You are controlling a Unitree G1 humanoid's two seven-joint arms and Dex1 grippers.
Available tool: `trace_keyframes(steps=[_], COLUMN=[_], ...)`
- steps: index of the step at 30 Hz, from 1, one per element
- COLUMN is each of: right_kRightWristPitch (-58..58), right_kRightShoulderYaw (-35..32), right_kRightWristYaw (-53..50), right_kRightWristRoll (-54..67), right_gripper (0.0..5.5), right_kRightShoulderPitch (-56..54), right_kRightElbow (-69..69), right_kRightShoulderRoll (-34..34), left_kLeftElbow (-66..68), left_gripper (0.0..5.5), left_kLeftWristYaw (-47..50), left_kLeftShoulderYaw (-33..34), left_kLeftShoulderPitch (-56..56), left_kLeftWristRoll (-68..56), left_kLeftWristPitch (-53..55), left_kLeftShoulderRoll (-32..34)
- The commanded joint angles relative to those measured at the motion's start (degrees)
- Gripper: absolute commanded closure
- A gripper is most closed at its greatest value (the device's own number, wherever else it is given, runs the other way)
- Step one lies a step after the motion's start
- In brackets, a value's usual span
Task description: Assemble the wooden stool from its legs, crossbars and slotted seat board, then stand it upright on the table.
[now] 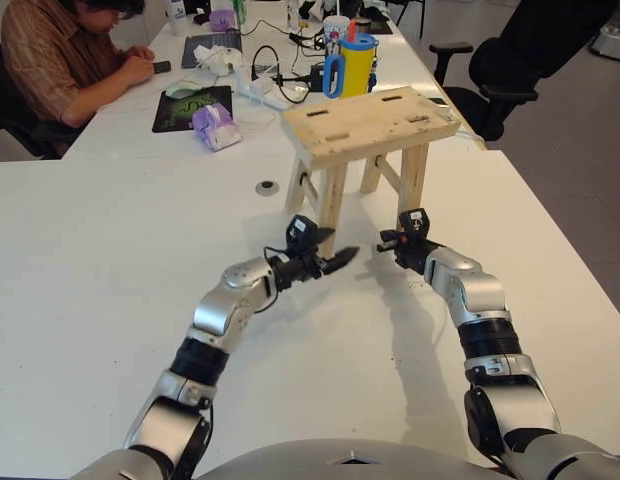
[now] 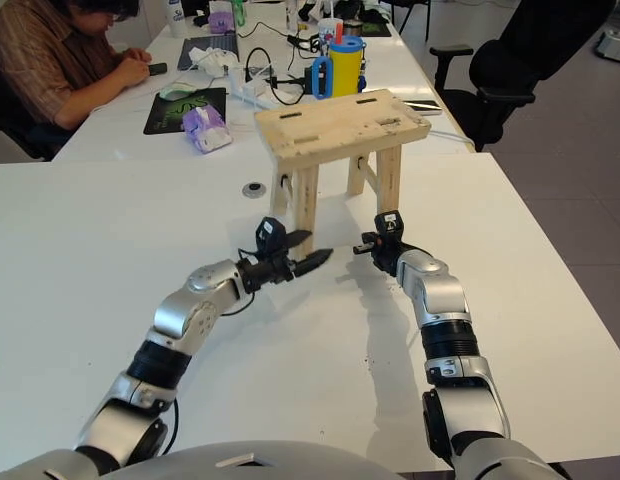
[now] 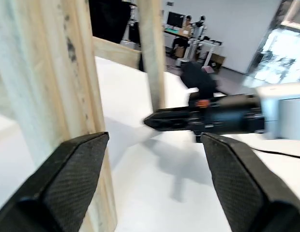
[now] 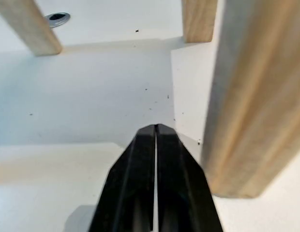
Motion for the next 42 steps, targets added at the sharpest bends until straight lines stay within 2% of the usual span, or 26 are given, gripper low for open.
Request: trace_keyframes(steps=[1, 4, 9, 14, 17, 21, 27, 34, 42], right_kRightWristPitch=[-0.15, 0.98, 2.25, -1.85, -4.01, -9.07, -19.99, -32.73, -41.87], right_kRightShoulderYaw=[-0.54, -0.59, -2.29, -5.06, -6.42, -7.66, -8.47, -6.87, -2.55], right_kRightWristYaw=[0.06, 0.68, 1.14, -2.56, -4.88, -10.73, -15.46, -13.60, -5.27], right_kRightWristRoll=[-0.45, -0.37, 1.63, 0.67, 0.45, -1.78, -4.30, -5.58, -8.63], right_gripper=[5.50, 5.50, 5.50, 5.50, 5.50, 5.50, 5.50, 5.50, 5.50], right_kRightShoulderPitch=[0.41, 2.47, 5.66, 6.92, 6.49, 2.22, -7.37, -18.14, -24.64], right_kRightElbow=[0.24, -1.86, -7.84, -10.01, -8.10, -1.75, 14.76, 34.54, 46.59], right_kRightShoulderRoll=[-0.59, -1.11, -0.98, -0.63, 0.33, 1.06, 1.44, 4.46, 9.51], left_kLeftElbow=[18.48, 24.64, 12.24, -1.38, -3.65, -1.31, 6.41, 15.70, 11.98], left_gripper=[1.94, 1.94, 1.94, 1.94, 1.94, 1.94, 1.94, 1.94, 1.94], left_kLeftWristYaw=[3.18, 2.39, -3.63, 3.04, 8.00, 14.48, 20.51, 24.12, 21.56], left_kLeftShoulderYaw=[4.35, 4.86, 4.30, 10.90, 13.88, 17.17, 19.82, 20.61, 19.57], left_kLeftShoulderPitch=[-10.44, -13.63, -4.75, 2.27, 2.34, -0.12, -2.86, -8.76, -4.65], left_kLeftWristRoll=[6.78, 9.42, 6.93, 2.31, 2.13, 4.31, 8.33, 11.99, 12.33], left_kLeftWristPitch=[-10.41, -14.31, -12.13, -10.56, -11.83, -16.58, -20.40, -23.52, -22.94], left_kLeftShoulderRoll=[2.29, 3.07, 2.33, -1.54, -3.90, -5.90, -4.86, -3.75, -4.02])
